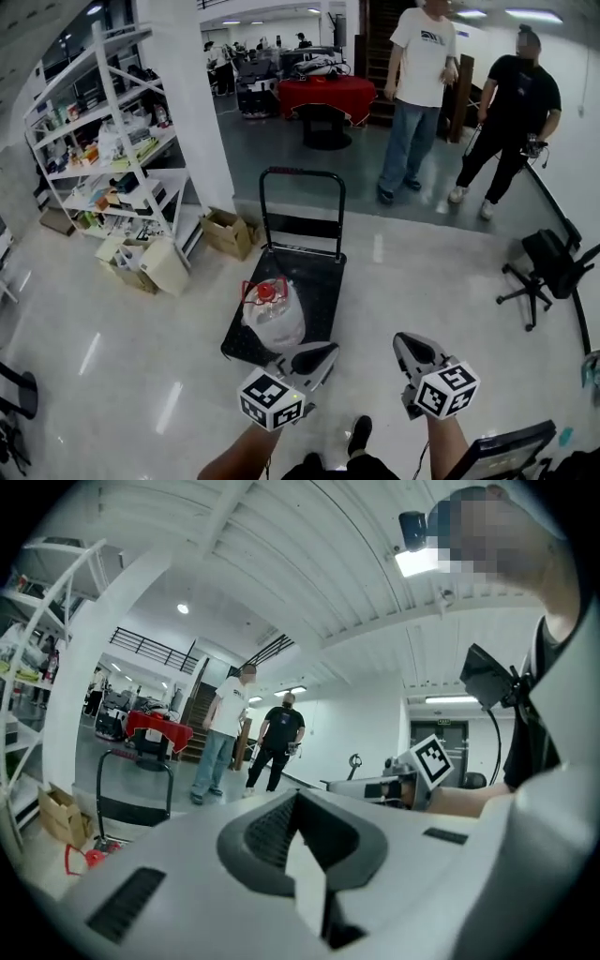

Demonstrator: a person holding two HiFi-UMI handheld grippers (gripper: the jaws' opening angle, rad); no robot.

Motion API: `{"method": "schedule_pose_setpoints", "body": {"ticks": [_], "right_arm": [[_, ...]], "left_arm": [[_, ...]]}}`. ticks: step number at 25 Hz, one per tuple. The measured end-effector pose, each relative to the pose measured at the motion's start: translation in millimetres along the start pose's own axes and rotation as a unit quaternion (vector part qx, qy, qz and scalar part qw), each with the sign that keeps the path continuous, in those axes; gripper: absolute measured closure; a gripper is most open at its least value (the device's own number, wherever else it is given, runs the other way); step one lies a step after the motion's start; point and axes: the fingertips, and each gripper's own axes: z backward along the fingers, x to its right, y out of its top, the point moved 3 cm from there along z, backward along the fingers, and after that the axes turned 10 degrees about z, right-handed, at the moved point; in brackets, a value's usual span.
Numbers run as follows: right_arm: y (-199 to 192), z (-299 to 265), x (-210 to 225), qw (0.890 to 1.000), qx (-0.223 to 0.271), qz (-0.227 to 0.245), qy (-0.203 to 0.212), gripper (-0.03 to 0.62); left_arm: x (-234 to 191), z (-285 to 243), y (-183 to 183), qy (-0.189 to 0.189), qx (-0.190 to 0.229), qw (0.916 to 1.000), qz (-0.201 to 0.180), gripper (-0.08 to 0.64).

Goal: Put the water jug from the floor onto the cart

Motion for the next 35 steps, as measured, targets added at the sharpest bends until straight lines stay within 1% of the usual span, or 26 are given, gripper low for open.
{"method": "schedule_pose_setpoints", "body": {"ticks": [3,6,12,15,18,19,23,25,27,31,35], "right_arm": [[-6,25,-34,1.0,-0.004,-0.004,0.0,0.589],[-3,52,-58,1.0,0.0,0.007,0.0,0.589],[2,115,-82,1.0,0.027,0.015,-0.002,0.589],[-5,160,-86,0.999,0.041,0.016,0.012,0.589],[-20,208,-90,0.998,0.045,0.018,0.03,0.589],[-26,224,-93,0.998,0.043,0.019,0.037,0.589],[-52,291,-96,0.998,0.027,0.025,0.049,0.589],[-58,324,-100,0.998,0.025,0.018,0.05,0.589],[-59,347,-110,0.998,0.027,0.02,0.049,0.589],[-60,381,-145,0.998,0.037,0.032,0.039,0.589],[-70,415,-200,0.998,0.043,0.041,0.036,0.589]], "left_arm": [[18,27,-12,-0.004,0.001,0.9999,0.014,0.558],[36,48,-19,0.002,0.004,0.9997,0.022,0.558],[93,77,-21,0.014,0.014,0.9997,0.012,0.558],[139,83,-29,0.021,0.015,0.9997,-0.002,0.558],[193,85,-50,0.018,0.007,0.9995,-0.024,0.558],[209,86,-57,0.021,0.005,0.9995,-0.025,0.558],[272,90,-86,0.037,0.006,0.9993,0.005,0.558],[305,98,-97,0.037,0.0,0.9993,0.004,0.558],[329,109,-103,0.038,0.001,0.9993,0.005,0.558],[365,145,-117,0.037,0.003,0.9992,0.013,0.558],[394,197,-144,0.032,0.006,0.9993,0.016,0.558]]}}
